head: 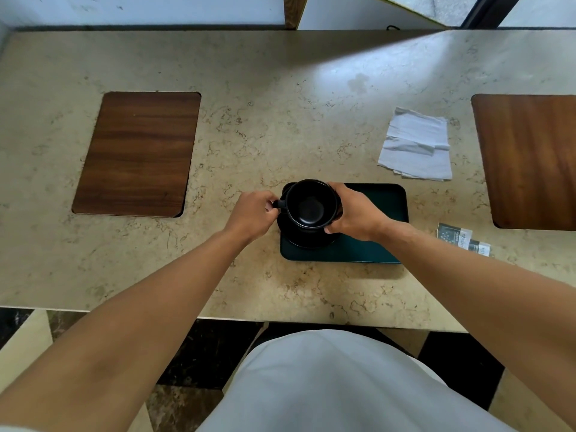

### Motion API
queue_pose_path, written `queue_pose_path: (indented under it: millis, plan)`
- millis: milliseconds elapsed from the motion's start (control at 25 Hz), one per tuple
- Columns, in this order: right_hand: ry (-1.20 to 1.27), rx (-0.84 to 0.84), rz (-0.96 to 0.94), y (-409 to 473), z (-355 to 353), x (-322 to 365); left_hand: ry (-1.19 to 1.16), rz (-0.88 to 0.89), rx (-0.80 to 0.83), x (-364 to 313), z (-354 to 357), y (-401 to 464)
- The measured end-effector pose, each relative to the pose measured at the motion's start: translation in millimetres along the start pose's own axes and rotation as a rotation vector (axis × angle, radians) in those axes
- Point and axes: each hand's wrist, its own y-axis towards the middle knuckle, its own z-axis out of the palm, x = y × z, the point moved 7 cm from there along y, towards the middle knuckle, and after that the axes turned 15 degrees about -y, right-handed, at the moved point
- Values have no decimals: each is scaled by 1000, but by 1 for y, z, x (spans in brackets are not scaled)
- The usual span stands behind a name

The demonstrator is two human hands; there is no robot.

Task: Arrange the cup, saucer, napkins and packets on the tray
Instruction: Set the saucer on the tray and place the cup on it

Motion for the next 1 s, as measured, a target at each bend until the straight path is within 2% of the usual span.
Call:
queue_pose_path:
  millis: [1000]
  plan:
    - [-3, -24, 17, -6, 3, 2, -32, 0, 42, -3, 2, -2]
